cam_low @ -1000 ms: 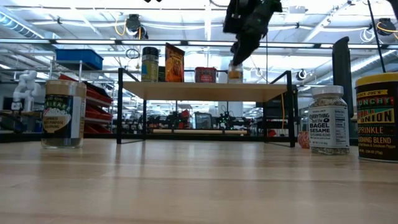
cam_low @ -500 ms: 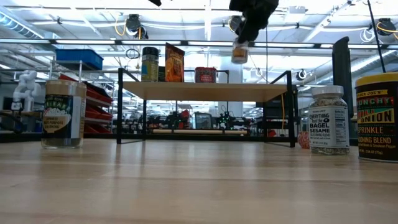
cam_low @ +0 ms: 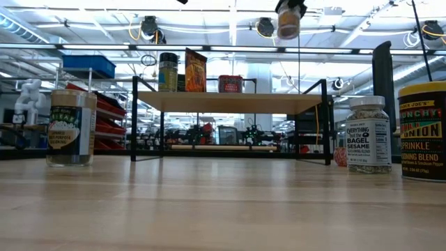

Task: Shelf spices
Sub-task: Put the transparent spice bottle on the table

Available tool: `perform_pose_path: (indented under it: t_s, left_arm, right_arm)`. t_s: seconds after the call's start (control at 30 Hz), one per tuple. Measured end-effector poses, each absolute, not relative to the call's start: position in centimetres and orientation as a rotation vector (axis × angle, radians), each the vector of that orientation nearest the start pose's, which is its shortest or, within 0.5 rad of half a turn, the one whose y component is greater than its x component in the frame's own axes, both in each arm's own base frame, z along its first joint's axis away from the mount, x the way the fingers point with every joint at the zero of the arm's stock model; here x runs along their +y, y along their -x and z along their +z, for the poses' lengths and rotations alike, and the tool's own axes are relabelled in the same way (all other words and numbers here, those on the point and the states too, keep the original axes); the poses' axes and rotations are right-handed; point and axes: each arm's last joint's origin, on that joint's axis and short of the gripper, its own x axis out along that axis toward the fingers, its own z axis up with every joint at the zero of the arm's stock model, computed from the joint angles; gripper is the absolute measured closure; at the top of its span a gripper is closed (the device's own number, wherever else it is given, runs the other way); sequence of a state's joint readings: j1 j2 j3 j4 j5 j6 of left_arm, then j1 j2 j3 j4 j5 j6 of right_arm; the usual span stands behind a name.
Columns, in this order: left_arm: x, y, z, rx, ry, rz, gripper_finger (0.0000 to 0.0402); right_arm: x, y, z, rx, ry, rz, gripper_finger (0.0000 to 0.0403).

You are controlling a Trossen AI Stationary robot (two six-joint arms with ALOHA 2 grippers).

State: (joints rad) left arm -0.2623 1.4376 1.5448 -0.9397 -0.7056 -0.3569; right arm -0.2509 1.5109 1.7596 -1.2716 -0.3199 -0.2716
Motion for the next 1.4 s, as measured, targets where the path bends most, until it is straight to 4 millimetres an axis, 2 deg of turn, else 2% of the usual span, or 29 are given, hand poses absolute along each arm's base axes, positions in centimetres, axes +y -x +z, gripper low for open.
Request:
perform_pose_path:
  t_s: [0.3,0.57,0.9,1.1,1.4]
  left_arm:
    - [-6.2,-27.9,38.5,0.648,-0.026,0.469,0.0078]
    - [-8.3,-27.7,38.4,0.64,-0.036,0.39,0.0078]
    - [-10.8,-28.6,36.7,0.684,-0.065,0.343,0.0078]
    - [-11.8,-28.5,36.5,0.682,-0.061,0.321,0.0078]
    - [-12.5,-28.6,36.8,0.641,-0.041,0.298,0.0078]
  right_arm:
    - [-2.7,-26.7,40.8,0.992,-0.134,0.212,0.0236]
    - [0.2,-26.9,40.8,1.011,-0.164,0.218,0.0236]
    - [3.2,-26.9,40.9,1.021,-0.189,0.2,0.0236]
    - [4.7,-26.7,40.8,1.026,-0.185,0.122,0.0236]
    - [6.0,-26.6,40.7,1.023,-0.273,-0.037,0.0236]
